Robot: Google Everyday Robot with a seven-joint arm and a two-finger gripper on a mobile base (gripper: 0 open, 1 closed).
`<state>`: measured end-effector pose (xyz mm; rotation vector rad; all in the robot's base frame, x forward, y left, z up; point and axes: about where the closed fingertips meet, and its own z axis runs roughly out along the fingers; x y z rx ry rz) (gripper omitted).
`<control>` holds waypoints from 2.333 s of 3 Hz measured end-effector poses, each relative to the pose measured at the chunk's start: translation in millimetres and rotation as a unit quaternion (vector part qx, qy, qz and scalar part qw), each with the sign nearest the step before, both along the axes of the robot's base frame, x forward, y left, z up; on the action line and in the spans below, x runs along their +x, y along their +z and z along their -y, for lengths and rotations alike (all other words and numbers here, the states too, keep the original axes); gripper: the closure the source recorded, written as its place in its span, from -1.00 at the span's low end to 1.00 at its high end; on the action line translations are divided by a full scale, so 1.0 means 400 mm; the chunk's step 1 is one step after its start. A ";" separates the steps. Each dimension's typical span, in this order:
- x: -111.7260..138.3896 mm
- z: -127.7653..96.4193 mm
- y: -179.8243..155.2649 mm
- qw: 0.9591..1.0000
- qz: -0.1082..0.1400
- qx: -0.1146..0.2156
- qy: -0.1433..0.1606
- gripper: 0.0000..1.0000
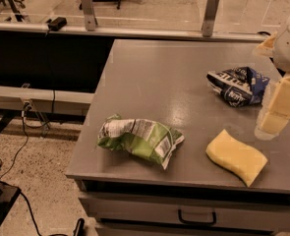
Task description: Pick sponge
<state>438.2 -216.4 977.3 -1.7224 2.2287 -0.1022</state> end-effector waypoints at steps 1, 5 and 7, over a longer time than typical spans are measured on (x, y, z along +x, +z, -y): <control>0.000 0.000 0.000 1.000 0.000 0.000 0.000 -1.00; -0.081 0.061 -0.201 0.991 -0.097 0.036 -0.080 -1.00; -0.120 0.065 -0.315 0.985 -0.115 0.101 -0.080 -1.00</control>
Offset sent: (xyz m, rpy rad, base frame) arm 0.0001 -0.0024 -0.0072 -0.0191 0.0450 -0.0276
